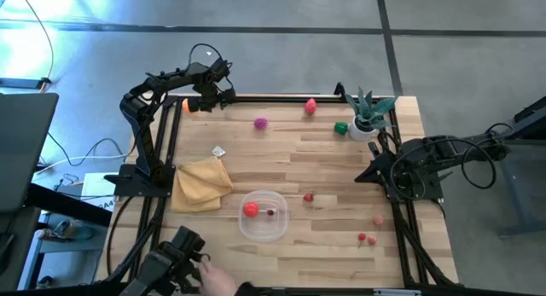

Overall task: Pick and placing Produce into tupperware
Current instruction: Put the orange into the transparent bin

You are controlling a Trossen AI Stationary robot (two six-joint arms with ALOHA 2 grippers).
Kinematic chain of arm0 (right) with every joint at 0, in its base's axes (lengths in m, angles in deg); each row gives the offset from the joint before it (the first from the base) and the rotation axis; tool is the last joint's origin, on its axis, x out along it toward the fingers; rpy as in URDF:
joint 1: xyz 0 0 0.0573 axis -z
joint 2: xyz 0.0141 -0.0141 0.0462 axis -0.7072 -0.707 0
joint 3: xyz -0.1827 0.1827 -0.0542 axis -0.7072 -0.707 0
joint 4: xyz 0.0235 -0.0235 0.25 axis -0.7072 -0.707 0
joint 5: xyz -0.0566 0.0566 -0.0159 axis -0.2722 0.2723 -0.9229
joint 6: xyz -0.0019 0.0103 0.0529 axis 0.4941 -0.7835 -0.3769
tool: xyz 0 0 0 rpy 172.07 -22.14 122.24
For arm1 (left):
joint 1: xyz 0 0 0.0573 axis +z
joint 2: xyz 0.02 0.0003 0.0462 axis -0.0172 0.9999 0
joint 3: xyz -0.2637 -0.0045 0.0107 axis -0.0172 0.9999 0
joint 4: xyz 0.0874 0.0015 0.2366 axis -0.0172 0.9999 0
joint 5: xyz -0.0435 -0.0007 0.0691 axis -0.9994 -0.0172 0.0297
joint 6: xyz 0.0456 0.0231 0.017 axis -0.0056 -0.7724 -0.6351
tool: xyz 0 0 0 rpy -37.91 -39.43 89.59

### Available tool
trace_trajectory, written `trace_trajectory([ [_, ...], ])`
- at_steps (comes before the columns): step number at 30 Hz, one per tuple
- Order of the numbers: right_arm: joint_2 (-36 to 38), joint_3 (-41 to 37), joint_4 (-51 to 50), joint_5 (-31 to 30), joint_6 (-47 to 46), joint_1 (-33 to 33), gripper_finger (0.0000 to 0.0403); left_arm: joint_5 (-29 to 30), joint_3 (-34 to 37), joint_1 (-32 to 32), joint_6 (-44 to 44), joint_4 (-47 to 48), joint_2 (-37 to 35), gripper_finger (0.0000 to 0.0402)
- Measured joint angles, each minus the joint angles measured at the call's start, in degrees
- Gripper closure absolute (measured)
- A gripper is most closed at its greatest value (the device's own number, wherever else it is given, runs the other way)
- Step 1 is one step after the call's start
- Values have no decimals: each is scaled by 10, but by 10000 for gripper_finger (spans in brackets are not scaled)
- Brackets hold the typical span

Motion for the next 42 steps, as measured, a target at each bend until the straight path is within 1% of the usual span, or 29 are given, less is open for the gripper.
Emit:
trace_trajectory([
  [3, 0, 0, 0, 0, 1, 0, 402, 28, 0, -2, 114, 1, -1, 213],
  [5, 0, 0, 0, 0, 0, 0, 402, 33, 0, -5, 185, 2, -7, 213],
  [10, 0, 0, 0, 0, 0, 0, 402, 44, 0, -5, 303, 24, -33, 213],
  [12, 0, 0, 0, 0, 0, 0, 402, 37, 0, -4, 351, 33, -36, 213],
  [13, 0, 0, 0, 0, 1, 0, 402, 29, 0, -4, 361, 32, -38, 213],
  [15, 0, 0, 0, 0, 0, 0, 402, 23, 0, -4, 361, 40, -41, 213],
  [20, 0, 0, 0, 0, 1, 0, 402, 55, 0, 0, 377, 49, -41, 213],
  [23, 0, 0, 0, 0, 0, 0, 402, 62, 0, 0, 381, 42, -41, 213],
  [30, 0, 0, 0, 0, 1, 0, 402, 44, 0, -1, 375, 29, -41, 213],
  [32, 0, 0, 0, 0, 0, 0, 402, 36, 0, -1, 349, 31, -41, 213],
  [34, 0, 0, 0, 0, 0, 0, 402, 56, 0, 0, 348, 48, -41, 213],
  [37, 0, 0, 0, 0, 0, 0, 402, 77, 0, 0, 377, 86, -41, 213],
  [40, 0, 0, 0, 0, 1, 0, 402, 78, 0, 9, 411, 129, -41, 213],
  [42, 0, 0, 0, 0, 1, 0, 402, 78, 0, 16, 424, 134, -41, 213],
])
